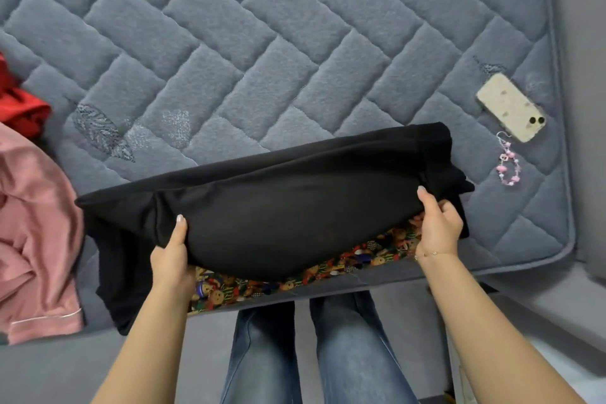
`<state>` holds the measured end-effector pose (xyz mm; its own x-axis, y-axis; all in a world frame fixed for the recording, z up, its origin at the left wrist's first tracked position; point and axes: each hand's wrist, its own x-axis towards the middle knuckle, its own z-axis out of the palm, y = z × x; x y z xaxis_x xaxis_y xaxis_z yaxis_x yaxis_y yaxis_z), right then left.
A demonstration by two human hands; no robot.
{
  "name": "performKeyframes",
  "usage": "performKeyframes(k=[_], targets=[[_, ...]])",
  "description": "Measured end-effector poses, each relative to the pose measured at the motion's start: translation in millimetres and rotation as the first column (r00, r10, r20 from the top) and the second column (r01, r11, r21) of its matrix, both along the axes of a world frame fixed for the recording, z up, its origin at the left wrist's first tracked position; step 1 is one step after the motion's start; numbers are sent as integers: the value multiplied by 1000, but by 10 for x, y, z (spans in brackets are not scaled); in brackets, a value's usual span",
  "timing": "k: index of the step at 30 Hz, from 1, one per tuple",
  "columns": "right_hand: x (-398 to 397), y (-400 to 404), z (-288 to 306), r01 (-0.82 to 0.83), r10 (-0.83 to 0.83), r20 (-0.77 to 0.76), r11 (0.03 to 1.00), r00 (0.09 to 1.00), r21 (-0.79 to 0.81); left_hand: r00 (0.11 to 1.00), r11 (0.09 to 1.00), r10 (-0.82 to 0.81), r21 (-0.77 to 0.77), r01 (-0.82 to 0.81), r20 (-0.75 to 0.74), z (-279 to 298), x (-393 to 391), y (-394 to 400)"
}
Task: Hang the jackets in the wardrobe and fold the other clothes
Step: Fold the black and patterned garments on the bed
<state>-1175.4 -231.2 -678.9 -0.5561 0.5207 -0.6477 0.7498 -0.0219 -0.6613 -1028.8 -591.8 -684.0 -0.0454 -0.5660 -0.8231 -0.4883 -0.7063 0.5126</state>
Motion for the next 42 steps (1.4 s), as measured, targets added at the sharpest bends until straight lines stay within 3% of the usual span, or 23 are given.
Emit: performKeyframes(k=[2, 5, 7, 10, 12, 15, 16, 18, 20, 22, 26, 28, 30, 33, 37, 38, 40, 42], targets=[[57, 36, -41, -26, 27, 53, 1000, 998, -13, 999, 997, -54, -47, 54, 10, 15, 89, -16], [96, 11, -77, 39, -29, 123, 996, 992, -81, 995, 995, -89, 49, 87, 41, -5, 147, -23], [147, -63, -23, 6, -6, 96, 1000, 995, 4, 995, 993, -75, 99, 68, 70, -34, 197, -77], [359, -331, 133, -255, 258, -6, 958, 966, 129, 947, 958, -276, -32, 285, 166, 6, 411, -158], [528, -578, 232, -480, 491, -80, 868, 867, 129, 886, 888, -404, -136, 440, 228, 61, 601, -219], [750, -1113, 300, -814, 822, -102, 569, 560, 119, 819, 811, -512, -169, 561, 261, 84, 983, -405], [813, -1322, 301, -897, 905, -101, 424, 414, 127, 749, 750, -573, -156, 643, 331, 70, 1129, -478], [925, -1754, 286, -983, 991, -117, 86, 67, 160, 516, 563, -688, -73, 823, 510, 54, 1410, -600], [1044, -2174, 237, -950, 950, -154, -240, -272, 198, 344, 409, -761, -6, 913, 550, 36, 1656, -701], [1182, -2577, 155, -844, 835, -171, -481, -524, 238, 287, 325, -820, -9, 946, 496, -14, 1860, -789], [1485, -3244, -42, -553, 568, -77, -749, -819, 365, 207, 179, -827, -106, 978, 522, -147, 2079, -936], [1532, -3445, -162, -419, 481, 70, -819, -874, 393, 214, 116, -804, -207, 972, 555, -202, 2109, -977], [1485, -3573, -260, -339, 409, 186, -885, -893, 318, 234, 71, -777, -288, 955, 584, -226, 2109, -1044], [1364, -3671, -320, -308, 352, 202, -925, -914, 222, 282, 25, -791, -431, 902, 543, -220, 2092, -1113], [1258, -3591, -236, -406, 438, 130, -888, -889, 215, 385, 144, -825, -505, 851, 414, -126, 2013, -1170], [1248, -3535, -209, -433, 468, 127, -871, -875, 231, 374, 110, -824, -527, 843, 426, -114, 1974, -1220], [1264, -3416, -179, -493, 547, 146, -821, -824, 288, 265, -49, -820, -524, 850, 507, -187, 1922, -1365], [1335, -3347, -205, -527, 624, 178, -755, -761, 390, 149, -95, -824, -392, 915, 547, -282, 1907, -1508]])
